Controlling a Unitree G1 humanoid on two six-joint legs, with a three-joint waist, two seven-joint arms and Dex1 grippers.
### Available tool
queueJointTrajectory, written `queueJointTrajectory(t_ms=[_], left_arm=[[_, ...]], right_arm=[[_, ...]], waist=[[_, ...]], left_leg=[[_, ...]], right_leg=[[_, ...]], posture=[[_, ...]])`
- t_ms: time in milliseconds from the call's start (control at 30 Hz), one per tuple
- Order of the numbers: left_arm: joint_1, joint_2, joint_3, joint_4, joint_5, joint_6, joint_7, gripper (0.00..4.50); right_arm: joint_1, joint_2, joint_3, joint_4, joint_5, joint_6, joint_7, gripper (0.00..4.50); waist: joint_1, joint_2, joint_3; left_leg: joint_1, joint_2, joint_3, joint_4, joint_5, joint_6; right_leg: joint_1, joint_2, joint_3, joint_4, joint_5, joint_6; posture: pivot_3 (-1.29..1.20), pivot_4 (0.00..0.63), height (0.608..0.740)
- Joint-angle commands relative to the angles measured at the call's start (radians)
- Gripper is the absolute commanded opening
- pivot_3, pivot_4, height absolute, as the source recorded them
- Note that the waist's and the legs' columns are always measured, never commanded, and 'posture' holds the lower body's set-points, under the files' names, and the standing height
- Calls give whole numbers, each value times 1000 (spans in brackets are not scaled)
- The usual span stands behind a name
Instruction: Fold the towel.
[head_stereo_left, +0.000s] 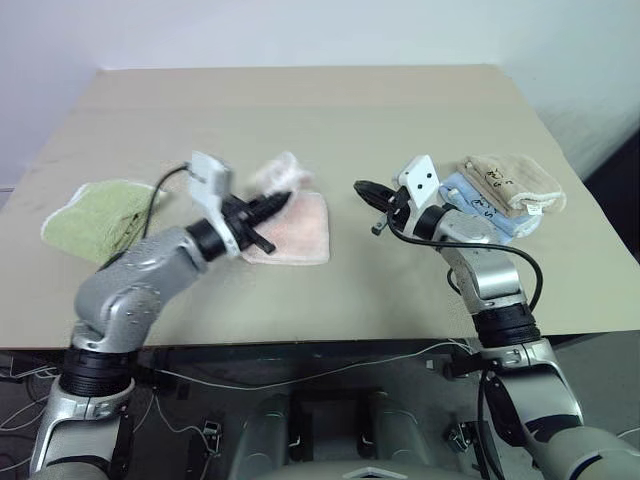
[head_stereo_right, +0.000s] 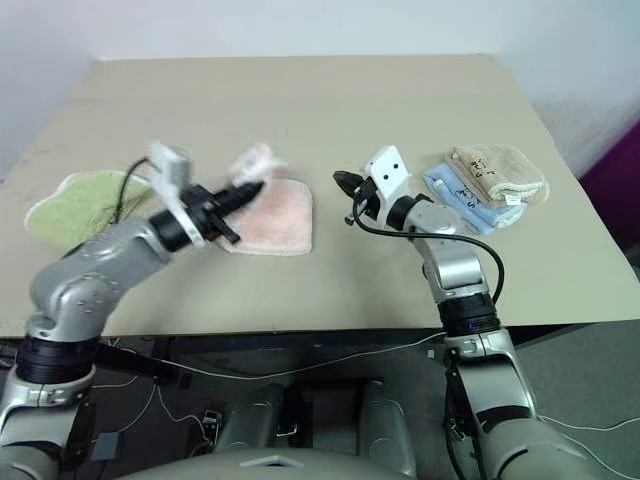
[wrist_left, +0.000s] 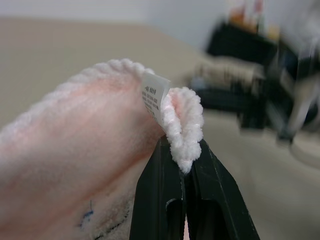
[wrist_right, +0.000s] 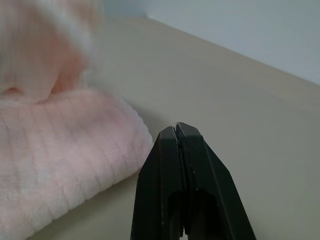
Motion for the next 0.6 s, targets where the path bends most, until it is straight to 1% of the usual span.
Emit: queueJointTrajectory(t_ms=[33, 167, 267, 367, 400, 600], left_arm=[[-27, 9, -72, 21, 134, -7, -50, 33], [-21, -18, -99, 39, 192, -1, -96, 33], [-11, -39, -89, 48, 206, 12, -122, 33], [-4, -67, -41, 49, 172, 33, -139, 691], [-1, -74, -23, 43, 154, 40, -152, 977], [18, -107, 56, -8, 80, 89, -177, 3008]], right_arm=[[5, -13, -28, -64, 10, 1, -16, 0], [17, -16, -30, -80, 10, 7, -23, 0], [24, -19, -30, -91, 11, 12, -27, 0], [27, -18, -29, -97, 11, 14, -29, 0], [27, -17, -28, -97, 11, 15, -29, 0], [21, -13, -22, -93, 10, 13, -28, 0]], waist=[[1, 0, 0], [1, 0, 0], [2, 0, 0], [2, 0, 1], [2, -1, 1], [2, -1, 1]], left_leg=[[0, 0, 0, 0, 0, 0], [-1, 0, 0, 0, 0, 0], [-2, 0, -1, 0, 0, 0], [-2, 0, -1, 0, 0, 1], [-2, 0, -1, 0, 0, 1], [-2, 0, -1, 1, 0, 1]], right_leg=[[0, 0, 0, 0, 0, 0], [-1, 0, 0, 0, 0, 0], [-1, 0, 0, 0, 0, 0], [-1, -1, 0, 0, 0, 0], [-1, -1, 0, 0, 0, 0], [-1, -1, 0, 0, 0, 0]], posture=[[0, 150, 740], [0, 150, 740], [0, 150, 740], [0, 150, 740], [0, 150, 740], [0, 150, 740]])
